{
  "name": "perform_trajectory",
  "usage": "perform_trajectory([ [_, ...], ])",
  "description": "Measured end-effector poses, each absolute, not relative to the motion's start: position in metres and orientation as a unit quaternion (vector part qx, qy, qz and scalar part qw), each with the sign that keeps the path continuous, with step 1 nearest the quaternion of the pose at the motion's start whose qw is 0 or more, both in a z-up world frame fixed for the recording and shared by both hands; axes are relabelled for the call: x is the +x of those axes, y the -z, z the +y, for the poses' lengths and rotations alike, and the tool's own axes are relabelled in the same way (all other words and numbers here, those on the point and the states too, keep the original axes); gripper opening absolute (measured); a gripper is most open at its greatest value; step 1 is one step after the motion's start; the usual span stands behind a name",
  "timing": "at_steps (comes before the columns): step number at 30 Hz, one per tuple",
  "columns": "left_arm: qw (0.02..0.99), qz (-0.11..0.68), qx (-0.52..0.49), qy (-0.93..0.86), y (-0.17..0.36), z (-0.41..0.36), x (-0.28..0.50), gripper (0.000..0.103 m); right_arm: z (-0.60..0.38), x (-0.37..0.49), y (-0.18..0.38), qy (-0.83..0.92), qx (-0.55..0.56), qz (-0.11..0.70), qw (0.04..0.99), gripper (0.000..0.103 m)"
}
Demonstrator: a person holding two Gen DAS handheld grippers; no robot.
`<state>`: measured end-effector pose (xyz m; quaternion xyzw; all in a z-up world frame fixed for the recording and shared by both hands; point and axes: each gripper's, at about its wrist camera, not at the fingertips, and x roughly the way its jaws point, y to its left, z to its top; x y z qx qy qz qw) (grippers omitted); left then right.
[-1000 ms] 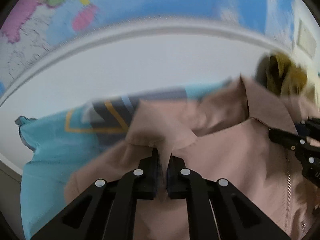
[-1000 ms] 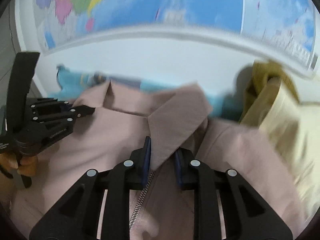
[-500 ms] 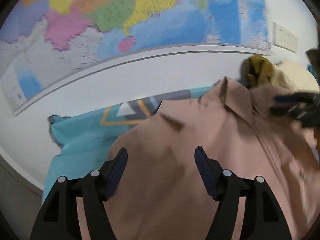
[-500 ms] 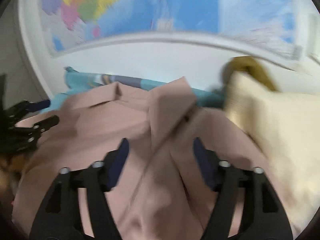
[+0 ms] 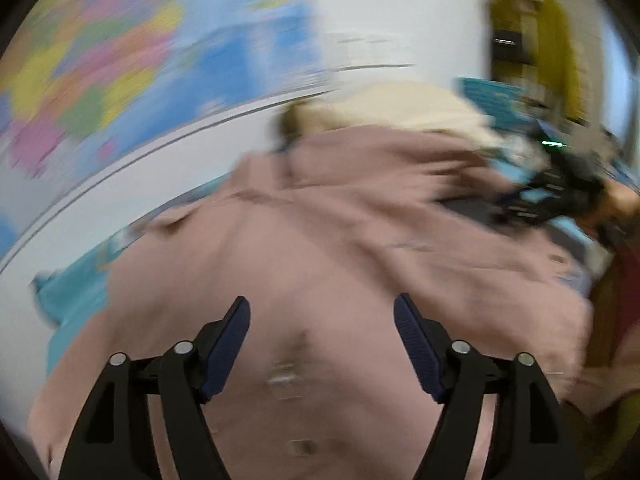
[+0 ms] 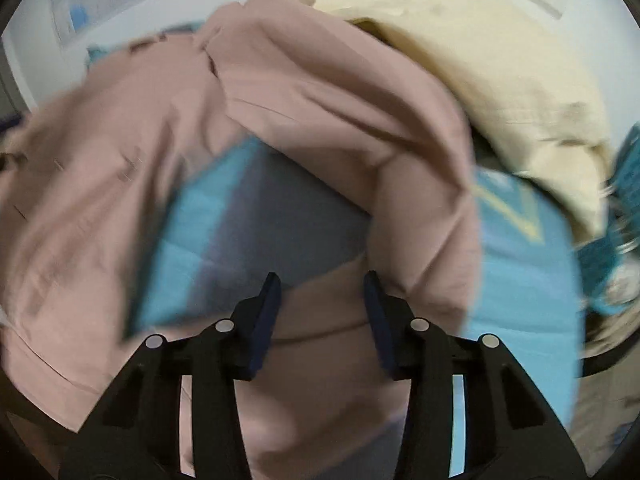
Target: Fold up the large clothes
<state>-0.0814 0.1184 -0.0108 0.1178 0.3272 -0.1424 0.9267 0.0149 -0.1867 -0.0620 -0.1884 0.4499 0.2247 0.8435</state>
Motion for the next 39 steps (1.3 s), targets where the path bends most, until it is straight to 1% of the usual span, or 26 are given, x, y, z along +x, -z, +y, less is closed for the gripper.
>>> perform_trajectory([
  [1,0.922,0.322,0.126,0.174,0.009,0.101,-0.089,0.076,-0.193,0.014,0.062,-0.201,-0.21,0.444,0.848,0.045],
  [3,0.912,0.311,0.135,0.23,0.008,0.074,-0.102,0.078,-0.204,0.014,0.061,-0.149,-0.256,0.43,0.853,0.056],
  [4,0.908,0.307,0.137,0.25,0.007,0.064,-0.107,0.084,-0.213,0.016,0.06,-0.125,-0.266,0.425,0.856,0.058],
  [5,0.9,0.303,0.145,0.278,0.01,0.049,-0.114,0.085,-0.223,0.019,0.058,-0.103,-0.267,0.422,0.86,0.061],
  [8,0.879,0.289,0.191,0.327,0.023,0.011,-0.13,0.087,-0.249,0.023,0.048,-0.095,-0.197,0.433,0.874,0.061],
  [9,0.873,0.293,0.206,0.33,0.03,0.001,-0.132,0.088,-0.258,0.016,0.038,-0.118,-0.151,0.424,0.885,0.061],
  [12,0.86,0.324,0.245,0.31,0.055,-0.02,-0.123,0.088,-0.255,-0.007,0.013,-0.201,-0.087,0.392,0.893,0.062],
  [13,0.857,0.334,0.257,0.297,0.064,-0.025,-0.12,0.084,-0.251,-0.022,0.005,-0.25,-0.068,0.379,0.888,0.063],
  [14,0.856,0.345,0.265,0.28,0.072,-0.025,-0.114,0.08,-0.244,-0.037,0.0,-0.287,-0.06,0.368,0.882,0.066],
  [15,0.854,0.359,0.26,0.273,0.076,-0.023,-0.108,0.071,-0.237,-0.049,0.001,-0.314,-0.061,0.363,0.875,0.07],
  [16,0.855,0.373,0.239,0.27,0.078,-0.016,-0.102,0.058,-0.23,-0.058,0.002,-0.332,-0.063,0.363,0.869,0.071],
  [17,0.857,0.379,0.221,0.27,0.076,-0.008,-0.098,0.051,-0.22,-0.069,0.009,-0.361,-0.063,0.366,0.855,0.071],
  [18,0.86,0.385,0.193,0.273,0.073,0.002,-0.094,0.042,-0.214,-0.078,0.017,-0.381,-0.058,0.373,0.844,0.071],
  [19,0.861,0.39,0.17,0.277,0.069,0.01,-0.091,0.036,-0.211,-0.084,0.022,-0.395,-0.053,0.379,0.835,0.071],
  [20,0.863,0.397,0.132,0.281,0.063,0.022,-0.087,0.035,-0.204,-0.093,0.034,-0.417,-0.044,0.387,0.821,0.071],
  [23,0.863,0.41,0.064,0.288,0.056,0.043,-0.081,0.032,-0.184,-0.113,0.056,-0.444,-0.048,0.388,0.806,0.071],
  [27,0.858,0.418,0.027,0.298,0.055,0.048,-0.081,0.032,-0.153,-0.118,0.072,-0.441,-0.003,0.385,0.811,0.07],
  [28,0.858,0.418,0.028,0.297,0.055,0.046,-0.082,0.032,-0.154,-0.12,0.075,-0.436,0.007,0.379,0.816,0.067],
  [29,0.858,0.419,0.029,0.297,0.055,0.045,-0.084,0.032,-0.15,-0.116,0.077,-0.432,0.022,0.377,0.819,0.045],
  [30,0.858,0.418,0.029,0.298,0.055,0.045,-0.085,0.034,-0.149,-0.113,0.078,-0.425,0.032,0.385,0.818,0.031],
  [31,0.857,0.419,0.029,0.3,0.053,0.045,-0.084,0.036,-0.154,-0.11,0.076,-0.423,0.041,0.388,0.818,0.028],
  [32,0.854,0.422,0.029,0.303,0.052,0.045,-0.086,0.038,-0.159,-0.111,0.069,-0.423,0.042,0.381,0.821,0.021],
  [33,0.852,0.424,0.033,0.305,0.052,0.043,-0.087,0.047,-0.166,-0.113,0.059,-0.424,0.036,0.374,0.824,0.013],
  [34,0.85,0.423,0.036,0.311,0.052,0.043,-0.088,0.059,-0.177,-0.118,0.042,-0.42,0.027,0.362,0.832,0.01],
  [37,0.852,0.402,0.067,0.33,0.047,0.039,-0.102,0.07,-0.195,-0.131,0.007,-0.401,-0.02,0.34,0.85,0.008],
  [39,0.849,0.396,0.074,0.342,0.047,0.041,-0.109,0.075,-0.193,-0.138,0.006,-0.383,-0.074,0.356,0.849,0.008],
])
